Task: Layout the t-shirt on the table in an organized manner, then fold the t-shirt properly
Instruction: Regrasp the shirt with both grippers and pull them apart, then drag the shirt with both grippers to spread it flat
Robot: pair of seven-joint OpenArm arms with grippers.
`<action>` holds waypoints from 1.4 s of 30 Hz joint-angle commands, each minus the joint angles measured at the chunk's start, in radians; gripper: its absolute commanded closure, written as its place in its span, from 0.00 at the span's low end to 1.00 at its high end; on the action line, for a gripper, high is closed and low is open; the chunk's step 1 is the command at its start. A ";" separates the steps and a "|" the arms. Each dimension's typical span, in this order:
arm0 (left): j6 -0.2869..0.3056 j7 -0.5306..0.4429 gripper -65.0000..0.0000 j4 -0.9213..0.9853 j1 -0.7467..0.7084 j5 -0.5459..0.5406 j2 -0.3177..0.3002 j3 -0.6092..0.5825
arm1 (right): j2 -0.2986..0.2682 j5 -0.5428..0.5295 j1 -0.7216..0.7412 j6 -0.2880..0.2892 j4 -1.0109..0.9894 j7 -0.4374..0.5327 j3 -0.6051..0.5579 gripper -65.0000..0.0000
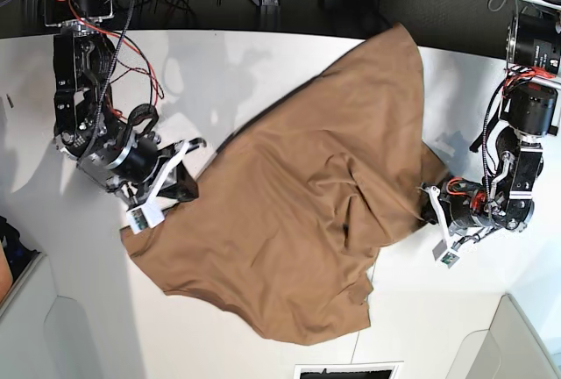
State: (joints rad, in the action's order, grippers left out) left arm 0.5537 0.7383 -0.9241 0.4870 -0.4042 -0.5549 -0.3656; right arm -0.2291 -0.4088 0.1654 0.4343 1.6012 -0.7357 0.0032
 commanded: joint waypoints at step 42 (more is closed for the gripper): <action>0.019 0.147 0.71 -0.006 -0.057 -0.198 -0.057 0.000 | -0.150 0.030 0.408 0.026 -0.703 0.013 0.046 1.00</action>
State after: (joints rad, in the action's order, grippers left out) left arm 0.5808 0.8299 -0.9379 0.4377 -0.6453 -0.6125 -0.3595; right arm -0.3679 -0.3786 0.5465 0.4568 0.8810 -0.7334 0.0456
